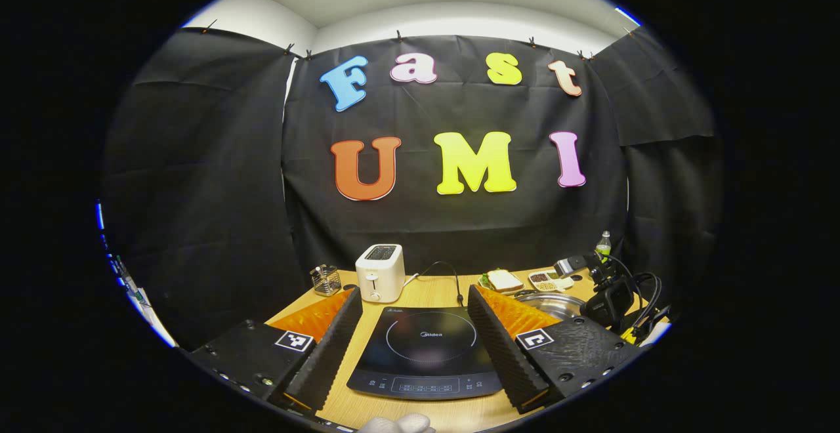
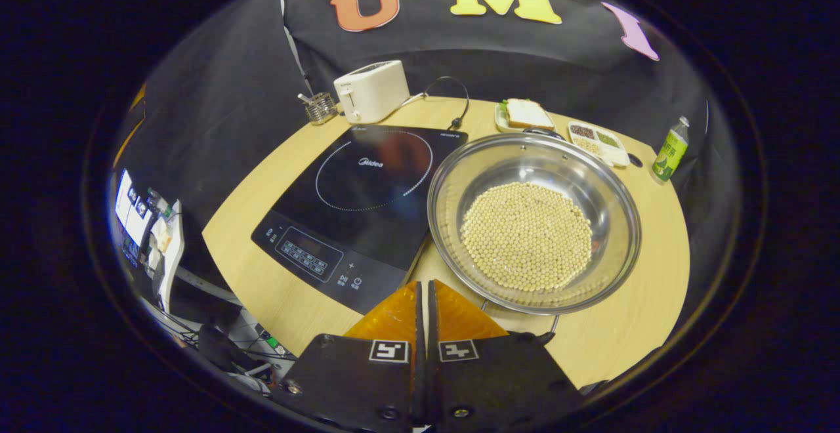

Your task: First push the handle of the pot to place it horizontally, then grasp the pot with both hands and set it on the induction cooktop.

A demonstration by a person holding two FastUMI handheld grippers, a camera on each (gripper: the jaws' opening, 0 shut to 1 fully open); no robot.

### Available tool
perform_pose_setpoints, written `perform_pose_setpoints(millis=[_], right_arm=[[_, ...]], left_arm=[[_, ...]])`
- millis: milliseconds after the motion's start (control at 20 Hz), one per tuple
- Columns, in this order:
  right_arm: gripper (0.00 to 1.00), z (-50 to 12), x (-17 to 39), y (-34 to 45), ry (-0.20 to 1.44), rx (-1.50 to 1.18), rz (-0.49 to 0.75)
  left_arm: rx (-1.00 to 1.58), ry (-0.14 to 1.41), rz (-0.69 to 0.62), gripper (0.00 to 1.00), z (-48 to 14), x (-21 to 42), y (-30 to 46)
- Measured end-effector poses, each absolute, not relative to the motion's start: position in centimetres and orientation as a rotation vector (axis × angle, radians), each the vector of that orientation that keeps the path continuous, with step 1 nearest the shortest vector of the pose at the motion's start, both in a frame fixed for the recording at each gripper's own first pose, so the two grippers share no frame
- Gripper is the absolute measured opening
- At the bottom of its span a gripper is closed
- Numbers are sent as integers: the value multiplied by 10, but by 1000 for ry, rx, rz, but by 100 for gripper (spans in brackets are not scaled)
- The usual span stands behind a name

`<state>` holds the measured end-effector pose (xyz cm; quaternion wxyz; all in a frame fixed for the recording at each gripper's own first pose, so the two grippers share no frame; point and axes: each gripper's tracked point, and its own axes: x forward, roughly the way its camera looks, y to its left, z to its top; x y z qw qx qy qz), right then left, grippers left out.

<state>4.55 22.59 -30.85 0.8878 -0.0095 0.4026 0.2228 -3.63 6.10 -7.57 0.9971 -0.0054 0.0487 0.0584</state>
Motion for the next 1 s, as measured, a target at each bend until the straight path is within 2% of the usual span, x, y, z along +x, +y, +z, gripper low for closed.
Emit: perform_pose_setpoints(millis=[200,300,450,500,550,600,800,850,1000], right_arm=[[4,-329,47,216,881,-30,432],[0,-339,45,210,905,-27,420],[4,-345,44,210,921,1,415],[0,-348,44,208,922,-7,409],[4,-349,43,205,921,-9,404],[1,-350,41,201,927,-5,399],[0,-356,40,180,935,12,365],[4,-357,39,174,939,12,355],[0,-361,39,156,942,22,320]], left_arm=[[-5,94,121,96,-73,-36,61],[0,90,119,96,-72,-34,60],[2,93,118,96,-73,-33,59],[1,95,116,96,-72,-33,57],[0,97,113,96,-73,-33,55],[0,95,110,96,-73,-33,54],[-2,98,97,96,-75,-32,48],[-3,101,92,96,-77,-31,46],[-11,102,78,96,-77,-28,41]])
